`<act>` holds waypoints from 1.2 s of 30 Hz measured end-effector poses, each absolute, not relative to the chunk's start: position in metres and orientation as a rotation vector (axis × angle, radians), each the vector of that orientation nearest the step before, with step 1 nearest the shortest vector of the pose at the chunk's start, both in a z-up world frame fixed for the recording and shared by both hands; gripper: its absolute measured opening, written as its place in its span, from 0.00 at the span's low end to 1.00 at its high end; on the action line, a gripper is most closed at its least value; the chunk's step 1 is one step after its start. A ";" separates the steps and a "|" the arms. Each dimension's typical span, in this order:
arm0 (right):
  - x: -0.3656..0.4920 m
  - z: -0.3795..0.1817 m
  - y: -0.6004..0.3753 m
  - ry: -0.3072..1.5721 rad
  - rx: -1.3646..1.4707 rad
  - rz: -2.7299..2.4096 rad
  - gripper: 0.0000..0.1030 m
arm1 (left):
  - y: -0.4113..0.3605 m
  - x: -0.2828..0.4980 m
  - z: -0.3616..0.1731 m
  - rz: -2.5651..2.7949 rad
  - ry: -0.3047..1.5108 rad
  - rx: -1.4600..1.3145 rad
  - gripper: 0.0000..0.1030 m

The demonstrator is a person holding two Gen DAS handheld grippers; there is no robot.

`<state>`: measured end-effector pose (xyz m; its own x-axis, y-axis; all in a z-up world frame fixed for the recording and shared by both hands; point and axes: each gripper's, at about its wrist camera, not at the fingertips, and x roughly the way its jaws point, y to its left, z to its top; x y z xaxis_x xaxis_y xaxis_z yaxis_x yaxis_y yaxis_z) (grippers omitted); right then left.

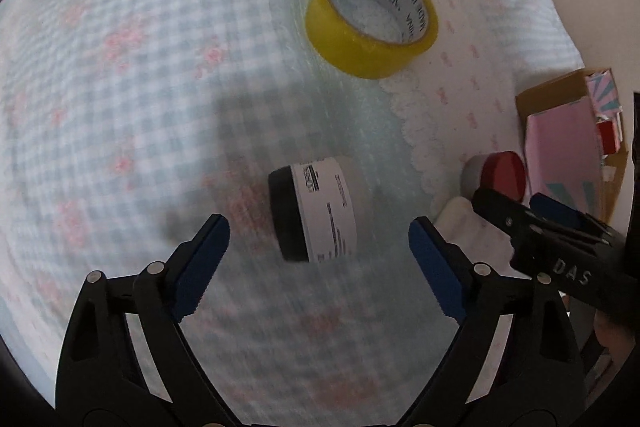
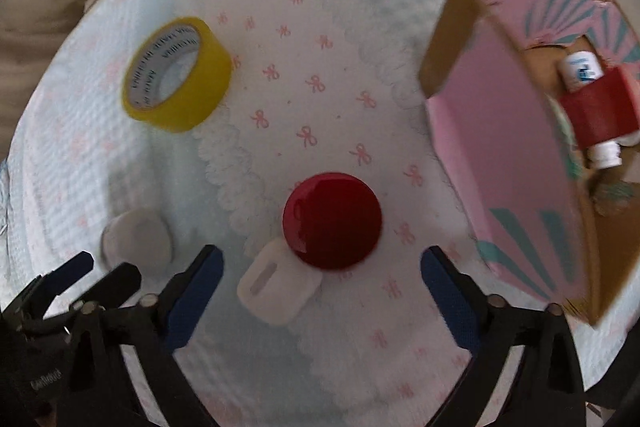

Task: Organize rigid objects
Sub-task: 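Grasp black-lidded white jar with left tool while right tool grasps red cap, then carry white jar with left tool while right tool carries red cap to box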

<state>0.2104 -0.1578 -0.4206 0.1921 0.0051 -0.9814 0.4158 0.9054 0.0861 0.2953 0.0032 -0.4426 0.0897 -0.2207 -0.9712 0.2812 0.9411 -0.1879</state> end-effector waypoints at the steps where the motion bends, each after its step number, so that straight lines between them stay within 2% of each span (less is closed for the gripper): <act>1: 0.214 -0.426 -0.158 1.364 0.370 -0.302 0.90 | 0.002 0.297 -0.446 -0.374 1.436 0.054 0.87; 3: 0.219 -0.434 -0.160 1.374 0.375 -0.308 0.87 | -0.001 0.302 -0.452 -0.372 1.441 0.055 0.76; 5: 0.223 -0.440 -0.161 1.387 0.371 -0.314 0.83 | -0.004 0.306 -0.459 -0.366 1.455 0.058 0.74; 7: 0.227 -0.445 -0.161 1.401 0.353 -0.318 0.79 | -0.007 0.308 -0.465 -0.362 1.460 0.060 0.68; 8: 0.229 -0.447 -0.161 1.404 0.348 -0.317 0.73 | -0.009 0.309 -0.468 -0.362 1.467 0.062 0.57; 9: 0.229 -0.448 -0.161 1.408 0.345 -0.316 0.65 | -0.010 0.310 -0.471 -0.373 1.475 0.055 0.51; 12: 0.231 -0.453 -0.162 1.432 0.318 -0.329 0.50 | -0.014 0.307 -0.471 -0.370 1.462 0.057 0.51; 13: 0.231 -0.453 -0.163 1.436 0.310 -0.335 0.49 | -0.016 0.306 -0.472 -0.367 1.460 0.057 0.51; 27: 0.234 -0.442 -0.163 1.423 0.308 -0.290 0.49 | 0.009 0.303 -0.447 -0.346 1.404 -0.009 0.50; 36: 0.210 -0.392 -0.147 1.336 0.310 -0.244 0.48 | 0.036 0.289 -0.382 -0.362 1.307 -0.052 0.50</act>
